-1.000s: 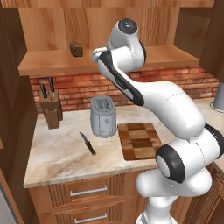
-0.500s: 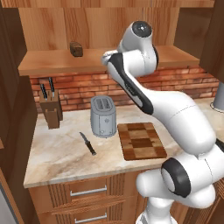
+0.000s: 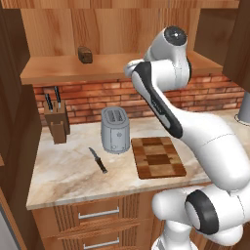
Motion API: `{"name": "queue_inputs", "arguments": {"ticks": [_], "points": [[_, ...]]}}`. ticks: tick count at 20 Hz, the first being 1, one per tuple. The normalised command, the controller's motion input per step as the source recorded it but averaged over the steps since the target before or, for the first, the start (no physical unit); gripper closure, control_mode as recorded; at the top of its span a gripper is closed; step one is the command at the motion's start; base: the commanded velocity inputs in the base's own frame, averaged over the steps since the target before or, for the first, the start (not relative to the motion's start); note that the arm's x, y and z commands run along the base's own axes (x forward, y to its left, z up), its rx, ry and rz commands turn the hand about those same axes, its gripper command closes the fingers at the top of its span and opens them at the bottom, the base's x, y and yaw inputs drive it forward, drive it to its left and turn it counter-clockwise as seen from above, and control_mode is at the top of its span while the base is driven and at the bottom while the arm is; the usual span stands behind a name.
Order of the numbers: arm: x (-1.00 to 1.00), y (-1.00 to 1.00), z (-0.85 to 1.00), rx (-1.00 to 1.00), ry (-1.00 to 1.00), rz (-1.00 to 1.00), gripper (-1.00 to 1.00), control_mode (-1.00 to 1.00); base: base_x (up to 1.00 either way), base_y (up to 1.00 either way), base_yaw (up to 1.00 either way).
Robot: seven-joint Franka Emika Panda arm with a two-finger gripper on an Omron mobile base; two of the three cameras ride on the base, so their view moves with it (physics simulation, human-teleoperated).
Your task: Pick the bread, place it on the cutting board, pick the jam, place it on the counter, and close the cabinet.
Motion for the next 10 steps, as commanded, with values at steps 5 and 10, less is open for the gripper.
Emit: {"name": "queue_inputs", "arguments": {"ticks": [5, 10], "points": [[-0.27, -0.33, -0.03, 0.00, 0.00, 0.00, 1.00, -1.00, 0.00, 0.00, 0.00], [-0.15, -0.37, -0.08, 0.00, 0.00, 0.00, 1.00, -1.00, 0.00, 0.00, 0.00]]}}
